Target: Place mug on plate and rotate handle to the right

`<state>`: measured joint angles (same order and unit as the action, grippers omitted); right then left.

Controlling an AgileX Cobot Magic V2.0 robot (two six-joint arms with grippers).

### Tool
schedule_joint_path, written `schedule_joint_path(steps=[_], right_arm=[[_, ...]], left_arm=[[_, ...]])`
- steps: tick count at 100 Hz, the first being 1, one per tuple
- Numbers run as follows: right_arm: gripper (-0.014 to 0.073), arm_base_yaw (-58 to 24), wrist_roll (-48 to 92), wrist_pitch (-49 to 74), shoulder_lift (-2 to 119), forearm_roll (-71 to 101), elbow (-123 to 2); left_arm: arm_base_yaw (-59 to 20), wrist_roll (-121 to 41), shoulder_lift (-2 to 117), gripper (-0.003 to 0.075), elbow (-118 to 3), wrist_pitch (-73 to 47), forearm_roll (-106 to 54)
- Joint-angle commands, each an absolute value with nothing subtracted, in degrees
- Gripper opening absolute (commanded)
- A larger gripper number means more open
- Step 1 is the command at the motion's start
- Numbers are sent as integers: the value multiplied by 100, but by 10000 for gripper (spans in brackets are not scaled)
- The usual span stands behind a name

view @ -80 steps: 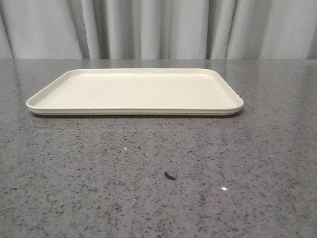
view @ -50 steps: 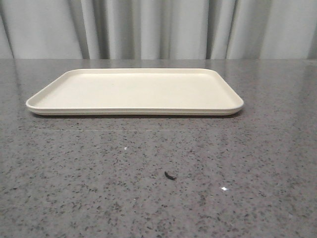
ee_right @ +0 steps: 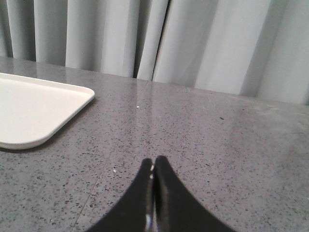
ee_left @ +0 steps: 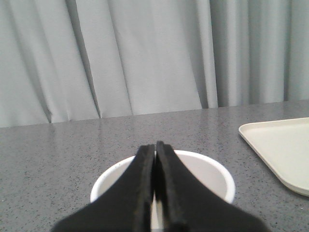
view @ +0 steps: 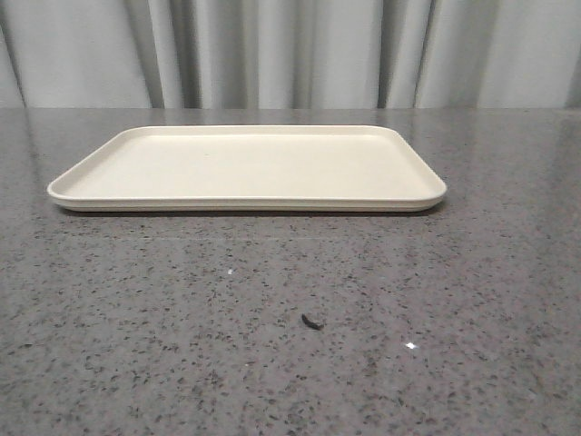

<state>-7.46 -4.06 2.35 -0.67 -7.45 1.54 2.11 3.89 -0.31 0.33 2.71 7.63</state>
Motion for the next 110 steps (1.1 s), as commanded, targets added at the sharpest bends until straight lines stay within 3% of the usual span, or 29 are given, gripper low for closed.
schedule_joint_path(steps=[1, 110], right_arm=[[-99, -738, -377, -264, -147, -813, 144], [-99, -738, -377, -590, -147, -807, 144]], left_arm=[[192, 436, -217, -19, 46, 724, 747], [192, 726, -217, -19, 19, 1994, 575]])
